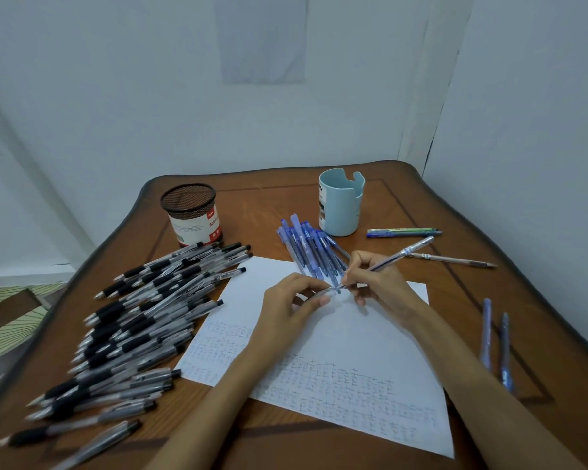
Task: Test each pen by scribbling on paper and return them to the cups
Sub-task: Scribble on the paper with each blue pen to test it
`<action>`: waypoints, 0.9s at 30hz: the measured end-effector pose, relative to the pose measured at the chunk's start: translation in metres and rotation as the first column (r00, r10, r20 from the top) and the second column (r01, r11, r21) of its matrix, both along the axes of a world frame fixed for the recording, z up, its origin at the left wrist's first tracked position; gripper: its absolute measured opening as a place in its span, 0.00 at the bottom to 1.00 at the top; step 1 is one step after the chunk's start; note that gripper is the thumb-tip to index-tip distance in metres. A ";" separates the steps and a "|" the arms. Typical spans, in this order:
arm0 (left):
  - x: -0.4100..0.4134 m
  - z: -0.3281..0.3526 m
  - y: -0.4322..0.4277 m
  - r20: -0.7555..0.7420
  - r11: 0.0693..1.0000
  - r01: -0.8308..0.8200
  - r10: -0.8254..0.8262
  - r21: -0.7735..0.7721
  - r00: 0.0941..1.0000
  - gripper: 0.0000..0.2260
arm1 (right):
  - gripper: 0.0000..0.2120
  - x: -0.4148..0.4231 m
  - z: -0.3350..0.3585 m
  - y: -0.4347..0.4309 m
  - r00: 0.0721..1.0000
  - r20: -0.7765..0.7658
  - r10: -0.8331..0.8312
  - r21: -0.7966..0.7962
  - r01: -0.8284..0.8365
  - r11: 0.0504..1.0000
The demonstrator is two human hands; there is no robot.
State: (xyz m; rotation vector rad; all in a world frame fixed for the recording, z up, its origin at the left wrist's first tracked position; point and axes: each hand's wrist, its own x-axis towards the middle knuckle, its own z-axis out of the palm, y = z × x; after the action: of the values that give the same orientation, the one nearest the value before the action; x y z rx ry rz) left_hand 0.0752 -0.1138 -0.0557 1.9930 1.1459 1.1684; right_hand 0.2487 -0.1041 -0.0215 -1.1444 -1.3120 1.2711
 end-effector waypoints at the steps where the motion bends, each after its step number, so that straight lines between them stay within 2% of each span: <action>1: 0.000 0.000 0.000 -0.003 1.000 0.000 0.000 0.001 1.000 0.05 | 0.15 0.000 -0.001 0.000 1.000 0.009 0.001 0.003 -0.001 1.000; 7: -0.006 0.002 0.000 0.063 0.995 0.006 0.001 -0.101 0.998 0.07 | 0.08 -0.003 -0.002 -0.002 0.999 0.010 0.044 0.057 -0.045 0.997; 10: -0.005 0.003 0.000 0.089 0.994 0.022 -0.012 -0.104 0.996 0.07 | 0.09 -0.006 -0.005 -0.003 0.998 0.032 0.051 0.089 -0.054 0.995; 13: -0.004 0.006 -0.003 0.115 0.995 0.039 -0.028 -0.090 0.993 0.07 | 0.08 -0.015 -0.011 -0.006 0.997 0.039 0.072 0.077 -0.075 0.994; 15: -0.006 0.009 -0.002 0.146 0.997 0.025 -0.013 -0.079 0.989 0.10 | 0.06 -0.020 -0.007 -0.004 0.997 0.046 0.056 0.027 -0.057 0.998; 18: -0.010 0.011 0.001 0.222 0.994 0.012 0.012 -0.105 0.975 0.12 | 0.24 -0.020 0.009 0.001 0.999 0.025 0.029 -0.132 -0.026 0.991; 20: -0.010 0.011 0.002 0.227 0.993 0.014 0.012 -0.113 0.974 0.11 | 0.29 -0.017 0.015 0.000 1.000 0.021 -0.011 -0.145 0.014 0.989; 23: -0.010 0.007 0.001 0.162 0.995 0.007 0.009 -0.095 0.987 0.09 | 0.19 -0.017 0.006 -0.004 0.991 -0.009 -0.132 -0.031 0.132 0.991; 27: -0.017 0.003 0.004 0.125 0.997 -0.037 0.045 -0.063 0.991 0.09 | 0.16 -0.023 -0.008 -0.006 0.991 -0.095 -0.098 -0.005 0.098 0.995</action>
State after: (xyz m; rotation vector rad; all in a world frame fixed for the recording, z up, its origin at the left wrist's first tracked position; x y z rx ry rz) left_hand 0.0581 -0.1096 -0.0526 1.8305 1.1492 1.2471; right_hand 0.2255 -0.1096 -0.0294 -1.1208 -1.1714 1.2384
